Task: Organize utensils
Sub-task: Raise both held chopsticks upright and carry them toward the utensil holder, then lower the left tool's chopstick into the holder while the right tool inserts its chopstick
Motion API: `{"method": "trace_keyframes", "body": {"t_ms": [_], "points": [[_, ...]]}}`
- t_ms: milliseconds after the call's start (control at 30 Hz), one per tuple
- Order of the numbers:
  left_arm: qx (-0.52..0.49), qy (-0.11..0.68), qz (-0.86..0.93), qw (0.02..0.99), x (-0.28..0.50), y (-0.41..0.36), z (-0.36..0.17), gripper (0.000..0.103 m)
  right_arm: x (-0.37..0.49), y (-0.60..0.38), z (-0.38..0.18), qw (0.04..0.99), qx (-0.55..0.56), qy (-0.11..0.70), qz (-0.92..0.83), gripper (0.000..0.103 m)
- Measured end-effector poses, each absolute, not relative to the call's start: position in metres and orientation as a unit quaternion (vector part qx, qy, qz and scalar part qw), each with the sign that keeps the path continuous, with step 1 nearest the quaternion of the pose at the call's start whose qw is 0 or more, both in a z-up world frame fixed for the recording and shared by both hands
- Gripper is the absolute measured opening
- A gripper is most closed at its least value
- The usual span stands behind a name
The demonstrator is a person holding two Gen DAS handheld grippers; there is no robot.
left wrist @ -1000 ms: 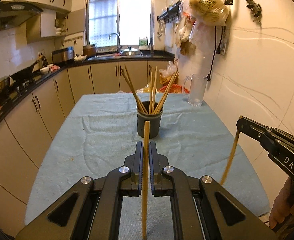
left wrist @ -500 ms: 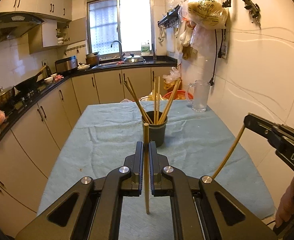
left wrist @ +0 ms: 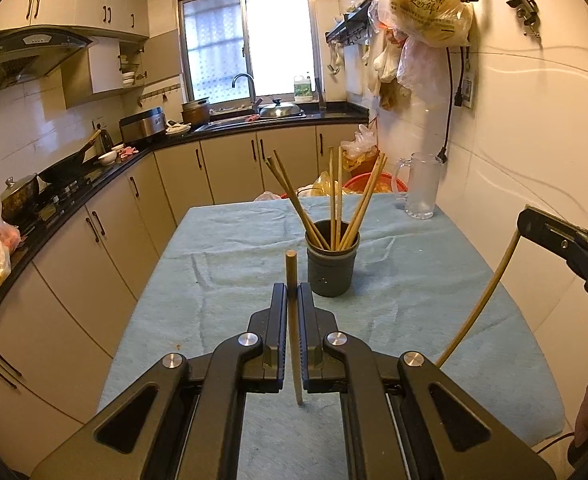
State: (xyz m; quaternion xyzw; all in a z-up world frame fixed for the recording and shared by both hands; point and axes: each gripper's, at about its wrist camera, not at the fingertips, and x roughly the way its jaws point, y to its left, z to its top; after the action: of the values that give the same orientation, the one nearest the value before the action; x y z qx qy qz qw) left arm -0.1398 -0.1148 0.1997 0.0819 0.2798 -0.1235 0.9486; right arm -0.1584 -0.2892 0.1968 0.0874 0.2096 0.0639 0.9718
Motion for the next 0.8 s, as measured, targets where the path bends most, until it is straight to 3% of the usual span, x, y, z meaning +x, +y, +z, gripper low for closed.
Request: {"method": "trace_keyframes", "body": {"t_ms": [800], "points": [[0.083, 0.267, -0.139, 0.950, -0.116, -0.100, 0.223, 0.005, -0.125, -0.284, 0.216, 0.973, 0.082, 0.206, 0.066, 0.006]]}}
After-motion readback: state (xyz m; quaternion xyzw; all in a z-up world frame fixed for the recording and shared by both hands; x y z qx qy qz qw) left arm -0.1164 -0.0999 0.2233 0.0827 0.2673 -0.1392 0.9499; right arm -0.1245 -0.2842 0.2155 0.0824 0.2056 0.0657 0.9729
